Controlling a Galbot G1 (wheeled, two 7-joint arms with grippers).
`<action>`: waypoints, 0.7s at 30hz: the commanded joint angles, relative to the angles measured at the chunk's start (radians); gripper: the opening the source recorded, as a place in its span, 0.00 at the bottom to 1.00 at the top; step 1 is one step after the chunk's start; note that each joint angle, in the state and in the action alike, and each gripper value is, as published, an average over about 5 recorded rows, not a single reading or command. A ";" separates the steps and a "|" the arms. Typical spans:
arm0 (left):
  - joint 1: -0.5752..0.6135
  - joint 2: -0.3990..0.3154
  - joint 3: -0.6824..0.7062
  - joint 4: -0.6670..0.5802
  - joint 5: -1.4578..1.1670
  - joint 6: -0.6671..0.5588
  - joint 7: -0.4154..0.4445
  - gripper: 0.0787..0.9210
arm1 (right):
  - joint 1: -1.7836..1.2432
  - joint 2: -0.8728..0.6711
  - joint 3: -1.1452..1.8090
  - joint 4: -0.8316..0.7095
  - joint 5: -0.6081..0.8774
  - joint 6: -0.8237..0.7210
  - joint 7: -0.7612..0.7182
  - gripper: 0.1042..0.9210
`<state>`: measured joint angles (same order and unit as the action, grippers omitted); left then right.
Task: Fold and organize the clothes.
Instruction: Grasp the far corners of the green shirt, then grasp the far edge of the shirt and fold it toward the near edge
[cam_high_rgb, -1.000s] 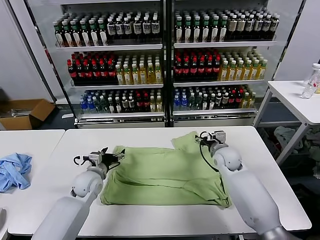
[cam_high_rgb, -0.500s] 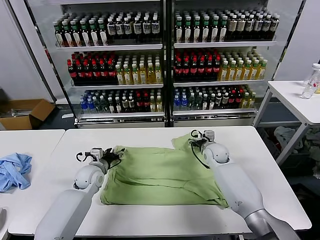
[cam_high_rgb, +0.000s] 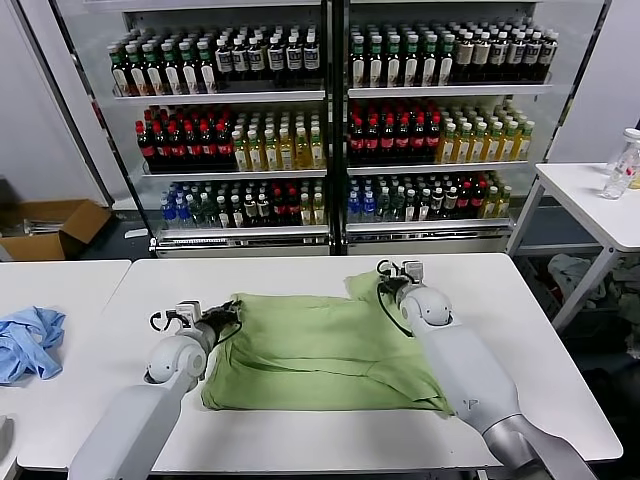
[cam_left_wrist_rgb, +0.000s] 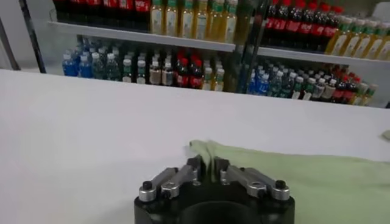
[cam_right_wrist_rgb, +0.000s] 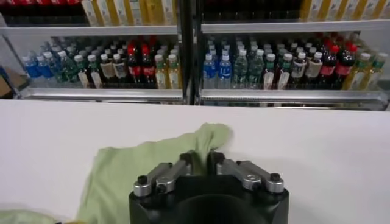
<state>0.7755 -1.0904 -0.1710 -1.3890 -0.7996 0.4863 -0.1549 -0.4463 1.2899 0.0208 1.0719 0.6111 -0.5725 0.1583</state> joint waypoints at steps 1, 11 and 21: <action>0.043 0.023 -0.029 -0.137 -0.131 -0.022 0.015 0.04 | -0.041 -0.034 0.031 0.190 0.005 0.007 -0.002 0.01; 0.094 0.069 -0.067 -0.258 -0.201 -0.025 0.013 0.01 | -0.195 -0.098 0.106 0.458 0.016 -0.006 0.009 0.00; 0.224 0.113 -0.128 -0.367 -0.226 -0.025 0.012 0.01 | -0.356 -0.170 0.186 0.635 0.015 -0.006 0.015 0.00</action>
<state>0.8866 -1.0121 -0.2520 -1.6305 -0.9817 0.4643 -0.1460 -0.6606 1.1744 0.1424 1.5069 0.6257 -0.5792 0.1717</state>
